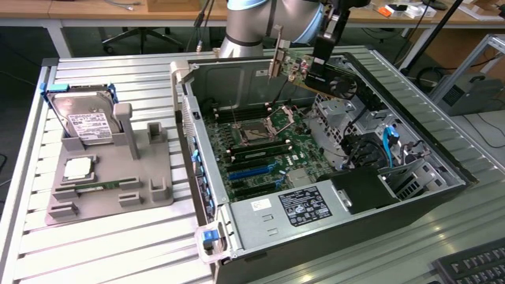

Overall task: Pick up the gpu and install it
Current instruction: 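Insert the gpu into the slot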

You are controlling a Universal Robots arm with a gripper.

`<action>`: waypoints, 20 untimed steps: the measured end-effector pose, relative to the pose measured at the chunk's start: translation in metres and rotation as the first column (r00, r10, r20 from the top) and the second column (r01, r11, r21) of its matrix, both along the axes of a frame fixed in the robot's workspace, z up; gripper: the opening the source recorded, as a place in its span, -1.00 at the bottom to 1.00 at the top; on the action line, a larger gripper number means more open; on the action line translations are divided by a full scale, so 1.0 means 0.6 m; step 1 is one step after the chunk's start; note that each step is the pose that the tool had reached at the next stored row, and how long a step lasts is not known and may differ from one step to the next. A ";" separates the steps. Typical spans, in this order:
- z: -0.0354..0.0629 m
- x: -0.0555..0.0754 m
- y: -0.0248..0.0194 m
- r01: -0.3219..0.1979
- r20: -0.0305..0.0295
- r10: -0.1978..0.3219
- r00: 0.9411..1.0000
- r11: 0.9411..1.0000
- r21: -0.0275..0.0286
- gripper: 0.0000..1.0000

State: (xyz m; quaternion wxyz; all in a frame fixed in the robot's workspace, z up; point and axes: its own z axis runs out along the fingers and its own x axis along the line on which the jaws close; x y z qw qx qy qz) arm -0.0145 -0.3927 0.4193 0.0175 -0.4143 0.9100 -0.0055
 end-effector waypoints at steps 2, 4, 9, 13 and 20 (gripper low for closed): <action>0.000 0.000 0.0000 -0.006 0.000 0.006 1.000 1.000 0.000 -0.47; 0.000 0.000 0.0000 -0.012 0.000 0.012 1.000 1.000 0.000 -0.47; 0.000 0.000 0.0000 -0.025 0.000 0.025 1.000 1.000 0.000 -0.47; 0.000 0.000 0.0000 -0.041 0.000 0.041 0.999 0.999 0.000 -0.47; 0.000 0.000 0.0000 -0.062 0.000 0.062 0.998 0.998 0.000 -0.47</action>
